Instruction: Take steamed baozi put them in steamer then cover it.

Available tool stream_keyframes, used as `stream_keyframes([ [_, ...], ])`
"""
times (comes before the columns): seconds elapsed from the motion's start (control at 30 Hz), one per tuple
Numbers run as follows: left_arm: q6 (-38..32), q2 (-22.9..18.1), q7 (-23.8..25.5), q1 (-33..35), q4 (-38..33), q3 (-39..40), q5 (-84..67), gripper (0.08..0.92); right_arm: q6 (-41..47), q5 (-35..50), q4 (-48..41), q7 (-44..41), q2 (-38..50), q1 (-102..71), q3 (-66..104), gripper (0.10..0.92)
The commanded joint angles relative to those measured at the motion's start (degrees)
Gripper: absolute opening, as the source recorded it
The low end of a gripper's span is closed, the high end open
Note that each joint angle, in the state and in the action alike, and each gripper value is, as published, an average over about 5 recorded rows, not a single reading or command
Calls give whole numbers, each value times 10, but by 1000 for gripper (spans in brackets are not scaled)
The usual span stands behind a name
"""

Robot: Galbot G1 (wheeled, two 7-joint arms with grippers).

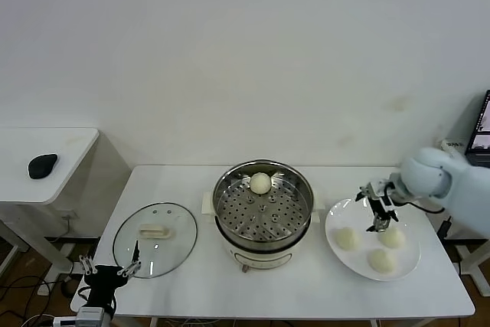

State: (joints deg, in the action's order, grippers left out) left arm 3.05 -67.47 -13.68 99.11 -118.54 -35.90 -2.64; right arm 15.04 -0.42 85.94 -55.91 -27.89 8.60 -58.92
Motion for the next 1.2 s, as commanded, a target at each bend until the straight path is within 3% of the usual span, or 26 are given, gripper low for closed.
stream_keyframes([
  [0.03, 1, 0, 0, 0, 1, 0, 1, 823, -1, -32, -47, 2, -25, -107, 65, 823],
  [0.63, 2, 0, 0, 1, 0, -3, 2, 823, -2, -41, -87, 19, -85, -143, 88, 813],
  [1.2, 1, -4, -1, 0, -2, -3, 3, 823, 5, -55, -89, 15, -86, -138, 99, 603],
])
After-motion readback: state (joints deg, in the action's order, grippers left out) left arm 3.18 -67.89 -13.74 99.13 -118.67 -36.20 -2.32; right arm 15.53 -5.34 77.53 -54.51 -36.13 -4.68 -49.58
